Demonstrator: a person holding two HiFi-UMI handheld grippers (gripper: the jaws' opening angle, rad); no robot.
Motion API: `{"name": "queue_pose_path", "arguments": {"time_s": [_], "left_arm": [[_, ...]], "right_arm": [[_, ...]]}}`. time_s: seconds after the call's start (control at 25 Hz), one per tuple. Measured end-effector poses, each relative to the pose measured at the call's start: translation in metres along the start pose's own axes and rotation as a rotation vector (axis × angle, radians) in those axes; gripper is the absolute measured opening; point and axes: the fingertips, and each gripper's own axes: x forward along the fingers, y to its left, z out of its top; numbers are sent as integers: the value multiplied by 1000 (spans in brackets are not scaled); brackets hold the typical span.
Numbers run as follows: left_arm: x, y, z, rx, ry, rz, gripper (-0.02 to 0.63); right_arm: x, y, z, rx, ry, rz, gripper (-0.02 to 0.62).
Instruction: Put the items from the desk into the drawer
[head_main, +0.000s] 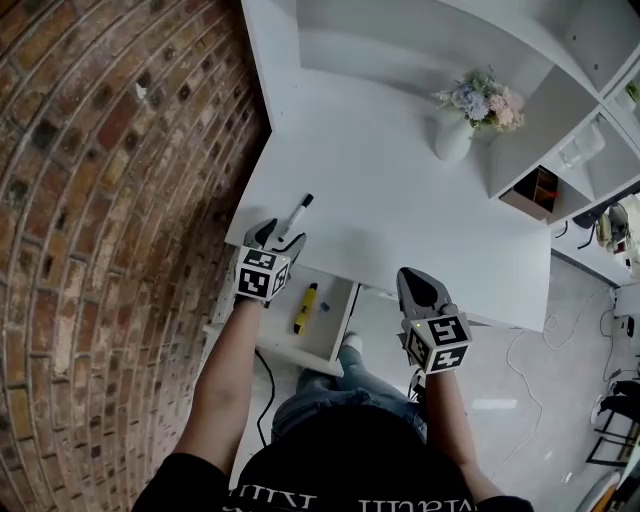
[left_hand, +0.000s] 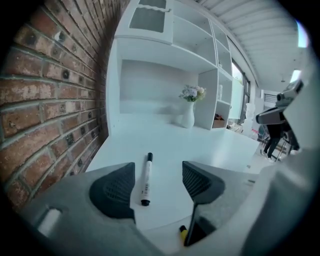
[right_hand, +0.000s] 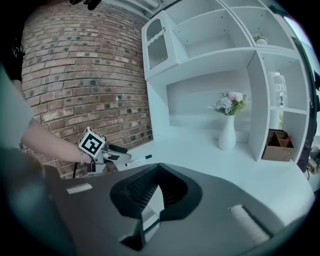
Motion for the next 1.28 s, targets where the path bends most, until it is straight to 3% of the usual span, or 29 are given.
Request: {"name": "queue_pose_path", "arguments": {"time_s": [0.24,0.68,0.72,0.76,0.8,1.28], "left_arm": [[35,9,-8,11,85,3,279],[79,22,-30,-45,286,26,250],[79,21,-31,-30,306,28,197],[79,19,-32,-13,322,30,69],[80,17,-32,4,334,26,66],[54,7,-12,27,268,12,66]], "right_arm": [[4,-23,-7,16,25,-5,2],[9,-58,-20,48,54,-32,2],[9,-59,-21,51,56,-33,2],[9,-60,-22,53,58,-34,2],[9,-61,-22,55,59,-34,2],[3,-42,-11,43,30,-22,2]]}}
